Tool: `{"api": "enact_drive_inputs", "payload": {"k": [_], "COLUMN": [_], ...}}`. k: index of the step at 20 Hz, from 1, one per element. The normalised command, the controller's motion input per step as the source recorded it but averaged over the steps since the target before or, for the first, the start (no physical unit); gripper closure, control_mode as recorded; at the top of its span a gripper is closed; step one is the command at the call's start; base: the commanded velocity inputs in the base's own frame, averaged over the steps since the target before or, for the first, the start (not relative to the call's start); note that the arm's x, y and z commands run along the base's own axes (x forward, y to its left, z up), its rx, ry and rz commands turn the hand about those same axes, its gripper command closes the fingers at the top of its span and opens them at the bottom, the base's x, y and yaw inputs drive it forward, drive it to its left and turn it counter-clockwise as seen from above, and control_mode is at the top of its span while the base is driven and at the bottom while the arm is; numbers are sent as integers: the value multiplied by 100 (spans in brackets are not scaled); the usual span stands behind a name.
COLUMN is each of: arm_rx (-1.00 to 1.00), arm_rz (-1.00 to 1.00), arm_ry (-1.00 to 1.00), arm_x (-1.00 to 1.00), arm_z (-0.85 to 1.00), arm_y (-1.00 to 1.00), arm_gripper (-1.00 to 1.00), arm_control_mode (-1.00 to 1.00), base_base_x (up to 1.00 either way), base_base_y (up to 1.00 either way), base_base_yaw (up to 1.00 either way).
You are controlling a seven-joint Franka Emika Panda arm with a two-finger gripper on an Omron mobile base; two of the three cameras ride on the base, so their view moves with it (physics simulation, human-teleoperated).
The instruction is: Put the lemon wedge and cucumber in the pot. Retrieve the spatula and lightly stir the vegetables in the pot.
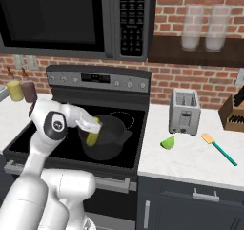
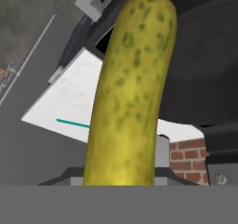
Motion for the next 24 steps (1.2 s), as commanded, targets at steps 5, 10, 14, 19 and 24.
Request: {"api": "enact_drive_inputs", "payload": {"k": [5,10,14,19,24], "arm_rx": [0,0,0,0,0], "arm_rz": [0,0,0,0,0], "arm_ry": [0,-1,2,1,0], "arm_x": [30,24,0,3,28], "arm_z": [-31,-4,28,19,-10], "arm_y": [9,1,0,0,-2], "arm_gripper": [100,100,100,100,100], "arm_control_mode": [-100,-100,-100,-100,-100], "base_base_x": [0,0,0,0,0], "base_base_y": [0,0,0,0,0], "base_base_yaw": [0,0,0,0,0]}}
